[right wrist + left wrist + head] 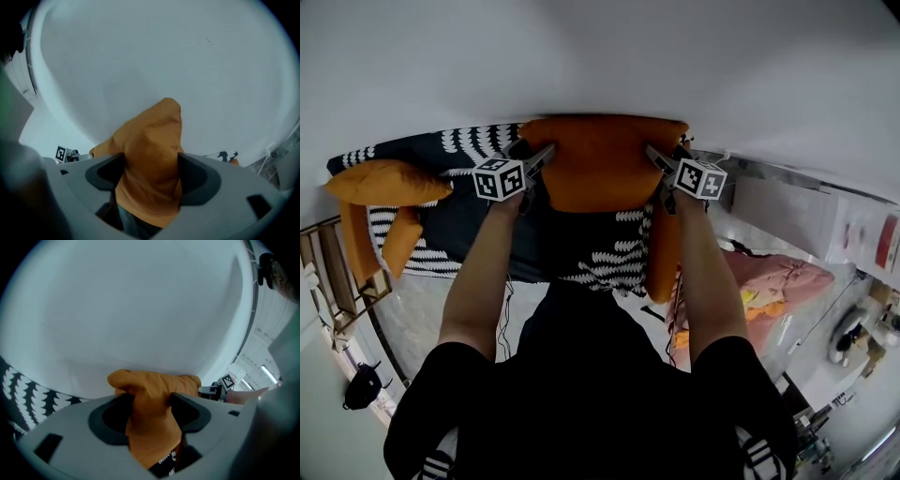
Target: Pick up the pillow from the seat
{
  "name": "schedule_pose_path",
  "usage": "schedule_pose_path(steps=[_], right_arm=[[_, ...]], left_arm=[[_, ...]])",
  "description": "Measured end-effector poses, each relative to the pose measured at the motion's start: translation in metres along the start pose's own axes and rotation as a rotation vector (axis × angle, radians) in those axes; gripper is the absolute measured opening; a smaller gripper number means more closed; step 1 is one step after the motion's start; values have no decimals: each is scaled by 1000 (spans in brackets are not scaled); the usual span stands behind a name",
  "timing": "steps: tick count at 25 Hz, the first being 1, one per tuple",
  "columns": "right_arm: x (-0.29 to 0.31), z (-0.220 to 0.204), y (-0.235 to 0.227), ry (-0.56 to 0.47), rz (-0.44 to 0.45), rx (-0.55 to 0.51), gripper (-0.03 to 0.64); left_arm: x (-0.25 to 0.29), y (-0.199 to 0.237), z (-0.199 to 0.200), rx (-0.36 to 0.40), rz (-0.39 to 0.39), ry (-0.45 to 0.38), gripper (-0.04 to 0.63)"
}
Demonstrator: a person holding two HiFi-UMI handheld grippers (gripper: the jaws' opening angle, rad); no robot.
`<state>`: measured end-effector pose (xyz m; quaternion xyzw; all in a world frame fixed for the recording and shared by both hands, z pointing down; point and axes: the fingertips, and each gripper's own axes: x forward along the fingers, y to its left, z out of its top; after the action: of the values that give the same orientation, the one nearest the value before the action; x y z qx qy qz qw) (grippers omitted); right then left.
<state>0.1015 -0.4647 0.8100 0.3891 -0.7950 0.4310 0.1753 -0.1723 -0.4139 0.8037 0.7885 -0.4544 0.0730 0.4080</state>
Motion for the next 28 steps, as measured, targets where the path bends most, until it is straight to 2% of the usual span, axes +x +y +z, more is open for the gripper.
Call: schedule_pose_path(steps=[14,28], right_arm=[[-14,-11,4,-2,1,22,296],[-42,-18,8,-41,-12,49,246]], left_arm=[[-9,-15,-6,18,-14,42,206],[-19,-43,-3,41,-40,53,173]])
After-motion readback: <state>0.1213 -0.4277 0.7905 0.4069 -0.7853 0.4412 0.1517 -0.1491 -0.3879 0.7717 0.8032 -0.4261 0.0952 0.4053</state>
